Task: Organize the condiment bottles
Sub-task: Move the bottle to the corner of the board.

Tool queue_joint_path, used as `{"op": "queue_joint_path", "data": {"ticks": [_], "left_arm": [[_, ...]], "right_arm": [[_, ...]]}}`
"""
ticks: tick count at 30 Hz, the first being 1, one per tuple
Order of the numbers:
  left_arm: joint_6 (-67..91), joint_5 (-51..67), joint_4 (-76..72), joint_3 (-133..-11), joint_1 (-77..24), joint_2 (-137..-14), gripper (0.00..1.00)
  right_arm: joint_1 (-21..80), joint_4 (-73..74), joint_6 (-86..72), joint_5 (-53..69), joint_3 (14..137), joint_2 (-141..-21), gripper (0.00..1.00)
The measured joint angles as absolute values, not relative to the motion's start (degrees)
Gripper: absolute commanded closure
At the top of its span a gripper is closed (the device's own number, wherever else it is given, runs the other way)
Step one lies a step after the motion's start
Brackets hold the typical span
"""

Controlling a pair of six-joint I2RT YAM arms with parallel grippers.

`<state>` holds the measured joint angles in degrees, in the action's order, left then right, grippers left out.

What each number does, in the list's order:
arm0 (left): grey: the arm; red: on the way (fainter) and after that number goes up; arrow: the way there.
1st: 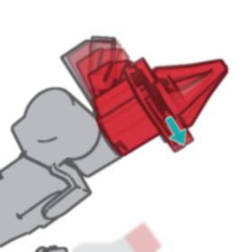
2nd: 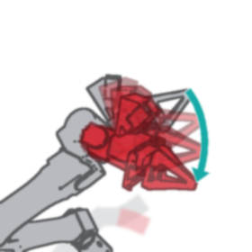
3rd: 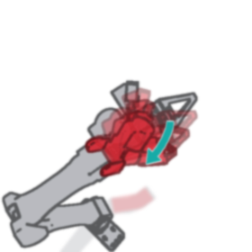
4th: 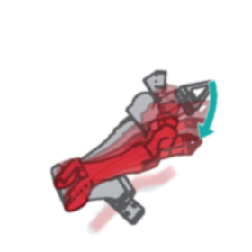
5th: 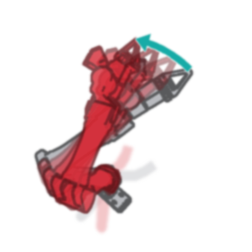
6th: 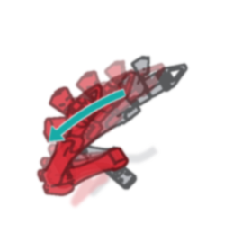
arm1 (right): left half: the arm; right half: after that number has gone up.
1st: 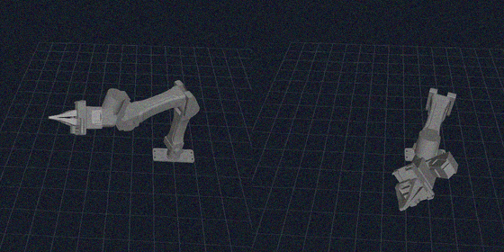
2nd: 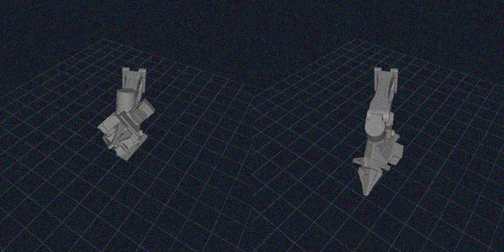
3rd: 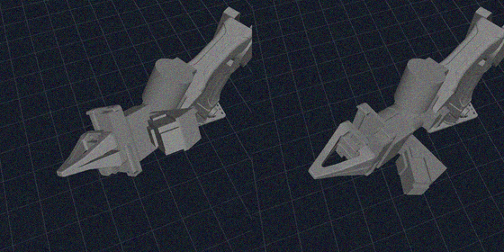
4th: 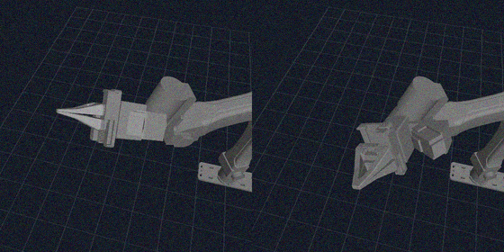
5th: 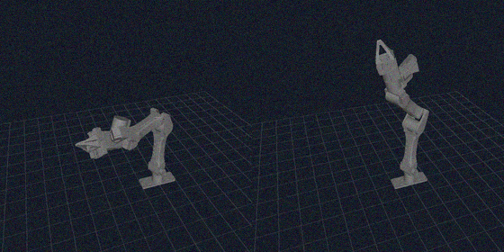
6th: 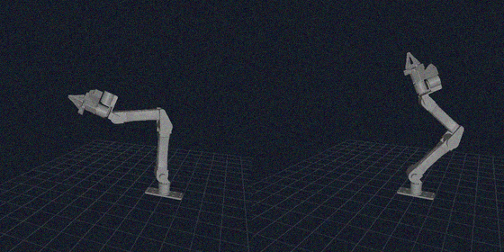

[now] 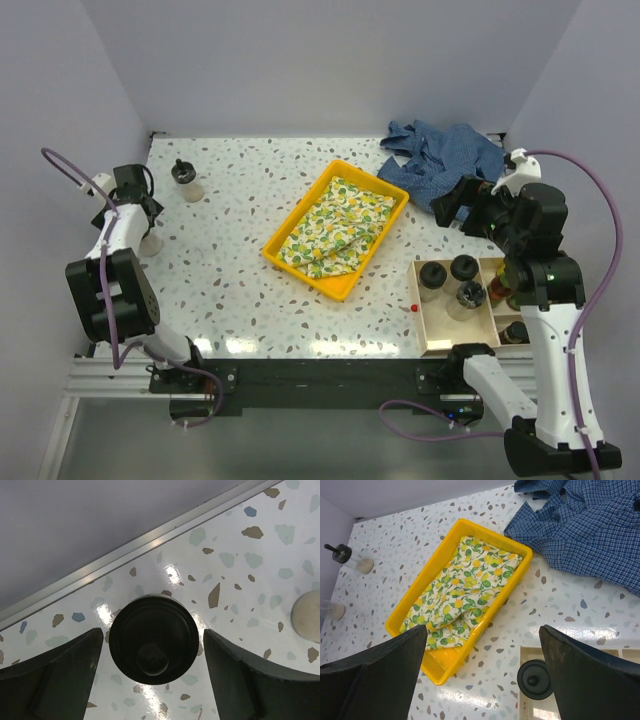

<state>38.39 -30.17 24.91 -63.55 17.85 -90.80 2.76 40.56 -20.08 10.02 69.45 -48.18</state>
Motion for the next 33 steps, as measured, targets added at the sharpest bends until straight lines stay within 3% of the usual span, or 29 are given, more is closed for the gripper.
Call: {"op": "queue_joint_path", "data": {"ticks": [3, 7, 10, 17, 33], "left_arm": [[38.15, -30.15, 24.71, -63.55, 18.28, -91.31, 0.26], [36.12, -29.26, 23.66, -63.79, 18.31, -91.61, 0.5], [34.15, -27.57, 22.94, -63.88, 18.35, -91.72, 0.6], [30.04, -23.66, 21.89, -61.45, 16.34, -89.23, 0.63], [31.22, -19.46, 37.95, -48.99, -10.28, -64.47, 0.68]], "right_arm": [[3.01, 40.73, -19.84, 10.02, 69.65, -48.05, 0.01], [3.09, 40.73, -19.75, 10.02, 69.67, -47.92, 0.01], [3.11, 40.73, -19.64, 10.02, 69.67, -47.97, 0.01], [3.11, 40.73, -19.44, 10.13, 69.67, -47.94, 0.01], [3.38, 40.21, -19.92, 13.1, 69.25, -48.31, 0.01]]}}
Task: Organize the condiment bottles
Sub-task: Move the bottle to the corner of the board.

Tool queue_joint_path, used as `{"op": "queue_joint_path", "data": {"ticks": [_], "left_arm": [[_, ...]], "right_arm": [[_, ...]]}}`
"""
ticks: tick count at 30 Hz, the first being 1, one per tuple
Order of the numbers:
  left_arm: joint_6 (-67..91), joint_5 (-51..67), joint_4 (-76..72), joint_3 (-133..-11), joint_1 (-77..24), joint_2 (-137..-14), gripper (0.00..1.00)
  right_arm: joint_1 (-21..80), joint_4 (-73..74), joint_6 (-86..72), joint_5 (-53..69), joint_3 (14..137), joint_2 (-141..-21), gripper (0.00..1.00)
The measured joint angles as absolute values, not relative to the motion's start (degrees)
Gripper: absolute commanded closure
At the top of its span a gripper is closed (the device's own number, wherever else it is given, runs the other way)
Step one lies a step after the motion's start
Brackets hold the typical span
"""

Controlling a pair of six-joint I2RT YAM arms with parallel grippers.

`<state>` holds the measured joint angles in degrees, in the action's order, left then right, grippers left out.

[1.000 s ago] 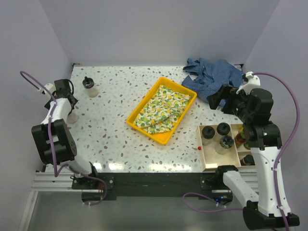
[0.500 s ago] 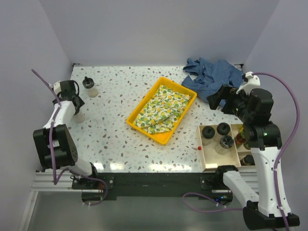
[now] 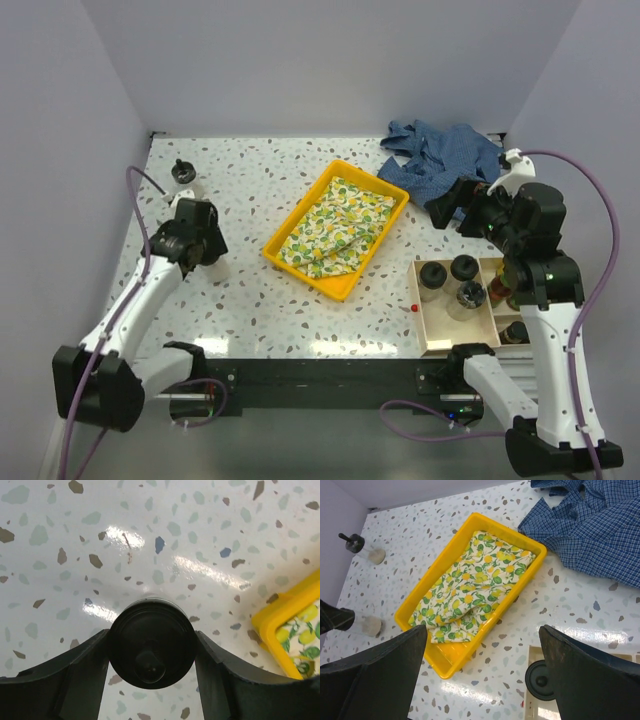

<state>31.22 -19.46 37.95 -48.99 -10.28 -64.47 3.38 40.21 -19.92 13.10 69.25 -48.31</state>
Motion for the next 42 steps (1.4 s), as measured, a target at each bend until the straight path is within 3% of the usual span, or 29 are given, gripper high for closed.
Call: {"op": "queue_joint_path", "data": {"ticks": [11, 17, 24, 27, 28, 30, 31, 32, 33, 42], "left_arm": [[36.53, -12.67, 49.43, -44.95, -19.57, -45.71, 0.78], [40.01, -10.79, 51.86, -43.51, -29.52, -46.59, 0.82], [48.25, -14.31, 51.81, -42.85, -48.49, -50.83, 0.8], [52.03, -17.63, 51.18, -44.4, -57.12, -55.66, 0.72], [52.99, -18.09, 50.83, -44.95, -58.81, -56.95, 0.63], [54.48, -19.66, 50.22, -46.3, -61.78, -59.77, 0.55], [55.11, -20.36, 49.82, -46.96, -63.05, -60.99, 0.44], [55.59, -20.8, 49.41, -47.42, -64.03, -61.95, 0.28], [56.01, -21.1, 48.95, -47.72, -64.66, -62.65, 0.0], [55.02, -23.4, 48.88, -53.06, -65.41, -63.11, 0.0]], "right_arm": [[3.86, 39.75, -20.58, 13.06, 67.55, -48.29, 0.01], [4.51, 39.81, -20.84, 12.82, 66.98, -48.47, 0.01], [4.99, 39.86, -20.97, 12.71, 66.98, -48.45, 0.02], [5.32, 39.97, -20.97, 12.71, 66.98, -48.4, 0.02], [5.5, 40.05, -20.97, 12.69, 66.98, -48.34, 0.02], [6.13, 40.27, -21.02, 12.67, 66.94, -48.21, 0.02], [6.74, 40.27, -21.06, 12.62, 66.76, -48.03, 0.02], [7.51, 40.32, -21.17, 12.56, 66.5, -47.92, 0.02], [8.51, 40.42, -21.28, 12.43, 66.24, -47.83, 0.02], [28.86, 39.68, -23.79, 7.27, 62.67, -51.18, 0.03]]}}
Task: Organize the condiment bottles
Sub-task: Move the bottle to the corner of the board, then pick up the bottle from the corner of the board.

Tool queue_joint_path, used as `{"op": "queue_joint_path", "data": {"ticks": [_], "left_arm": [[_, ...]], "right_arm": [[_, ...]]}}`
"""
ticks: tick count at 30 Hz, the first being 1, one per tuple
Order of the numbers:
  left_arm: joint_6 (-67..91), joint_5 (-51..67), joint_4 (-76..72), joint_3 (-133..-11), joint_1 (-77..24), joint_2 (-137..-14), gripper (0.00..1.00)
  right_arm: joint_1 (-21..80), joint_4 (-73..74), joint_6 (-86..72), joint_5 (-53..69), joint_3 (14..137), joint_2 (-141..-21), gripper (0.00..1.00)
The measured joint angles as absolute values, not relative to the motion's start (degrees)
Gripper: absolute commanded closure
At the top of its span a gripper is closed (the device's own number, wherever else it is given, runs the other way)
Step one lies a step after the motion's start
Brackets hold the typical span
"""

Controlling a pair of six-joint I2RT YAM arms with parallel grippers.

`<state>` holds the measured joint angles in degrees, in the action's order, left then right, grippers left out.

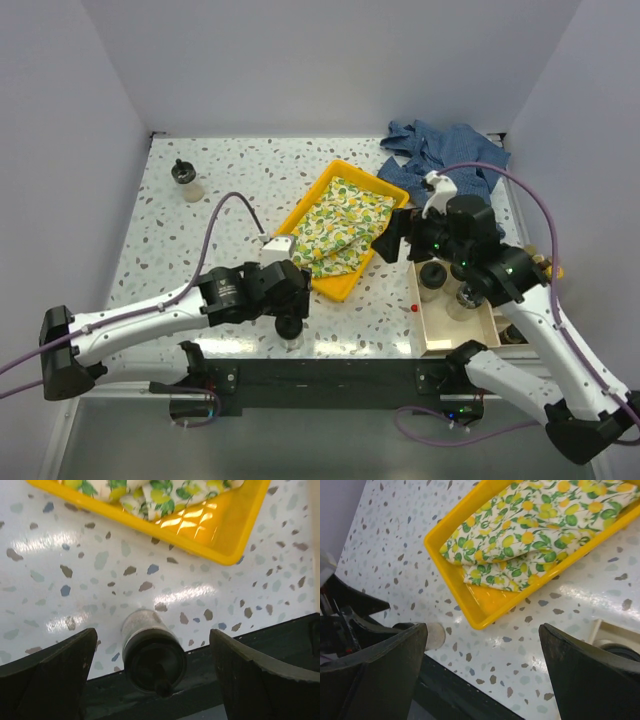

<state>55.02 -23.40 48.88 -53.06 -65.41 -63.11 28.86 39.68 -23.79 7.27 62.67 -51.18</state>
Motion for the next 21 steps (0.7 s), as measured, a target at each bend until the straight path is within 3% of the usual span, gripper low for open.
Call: {"op": "queue_joint_path", "data": {"ticks": [5, 11, 17, 21], "left_arm": [[48.9, -28.38, 48.47, -60.03, -61.84, -61.36, 0.0], [35.07, -26.33, 41.39, -63.02, -39.03, -60.23, 0.0], [25.36, -13.98, 32.56, -62.63, -16.21, -65.73, 0.0], [22.87, -7.14, 27.35, -59.16, -8.12, -71.5, 0.0]], "right_arm": [[40.91, 37.5, -25.91, 2.63, 62.33, -56.01, 0.03], [58.0, 35.18, -26.96, -4.75, 63.53, -64.79, 0.02], [70.72, 33.82, -26.96, -10.85, 67.13, -74.35, 0.02], [74.63, 33.21, -27.0, -13.63, 69.17, -79.99, 0.02]]}}
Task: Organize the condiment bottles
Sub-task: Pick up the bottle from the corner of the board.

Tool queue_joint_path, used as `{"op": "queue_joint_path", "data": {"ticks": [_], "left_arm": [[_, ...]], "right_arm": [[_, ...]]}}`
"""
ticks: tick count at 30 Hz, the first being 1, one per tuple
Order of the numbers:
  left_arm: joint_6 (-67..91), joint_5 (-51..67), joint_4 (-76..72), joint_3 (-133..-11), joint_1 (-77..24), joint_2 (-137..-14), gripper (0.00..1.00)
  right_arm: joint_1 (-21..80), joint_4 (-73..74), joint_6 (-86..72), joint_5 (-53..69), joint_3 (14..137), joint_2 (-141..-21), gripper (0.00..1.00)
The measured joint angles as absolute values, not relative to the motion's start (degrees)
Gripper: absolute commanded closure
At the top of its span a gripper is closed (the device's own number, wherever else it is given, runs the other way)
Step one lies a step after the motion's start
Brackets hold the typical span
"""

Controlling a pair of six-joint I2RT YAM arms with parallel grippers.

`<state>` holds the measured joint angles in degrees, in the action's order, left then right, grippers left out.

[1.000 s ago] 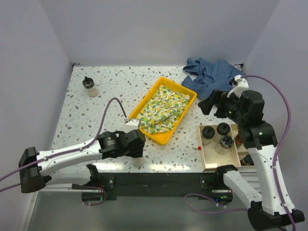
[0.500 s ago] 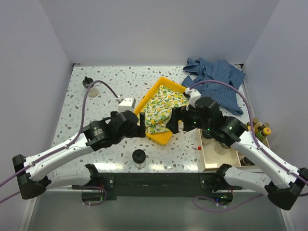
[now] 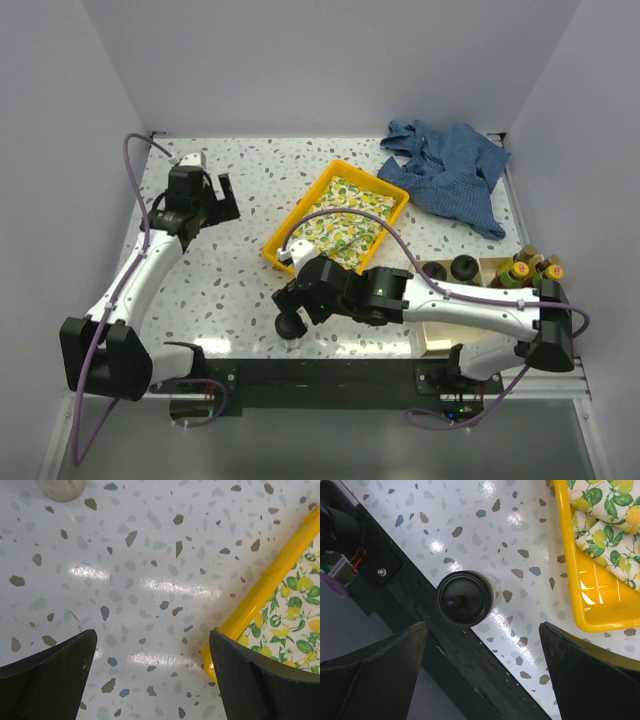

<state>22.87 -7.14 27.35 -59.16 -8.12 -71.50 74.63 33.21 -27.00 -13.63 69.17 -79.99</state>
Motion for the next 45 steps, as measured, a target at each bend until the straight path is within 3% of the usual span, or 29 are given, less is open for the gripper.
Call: {"op": "queue_joint_path", "data": {"ticks": [10, 20, 24, 25, 27, 30, 40, 45], "left_arm": [[20.27, 1.32, 21.67, -50.76, -7.35, -69.54, 0.0], [19.88, 4.16, 19.81, -50.68, -7.22, -68.75, 0.0], [19.88, 4.32, 19.79, -50.68, -7.22, -68.77, 0.0], [19.88, 4.32, 19.81, -50.68, -7.22, -68.77, 0.0], [19.88, 4.32, 19.79, -50.68, -7.22, -68.77, 0.0], [19.88, 4.29, 19.81, -50.68, -7.22, -68.77, 0.0], [19.86, 4.27, 19.79, -50.68, -7.22, -68.77, 0.0], [19.86, 4.25, 19.79, -50.68, -7.22, -68.77, 0.0]], "right_arm": [[78.83, 32.25, -26.94, -17.43, 72.53, -92.09, 0.04], [80.27, 32.58, -27.03, -19.75, 74.83, -98.3, 0.26], [80.38, 32.53, -27.24, -20.25, 75.0, -98.3, 0.47], [80.44, 32.71, -27.4, -20.43, 75.05, -98.3, 0.58], [80.55, 33.43, -28.03, -21.17, 75.24, -98.3, 0.68], [80.62, 34.5, -29.36, -22.59, 75.37, -98.26, 1.0], [80.09, 47.05, -38.0, -33.34, 75.44, -93.76, 1.0], [74.41, 56.66, -45.5, -36.75, 75.42, -87.94, 1.0]]}}
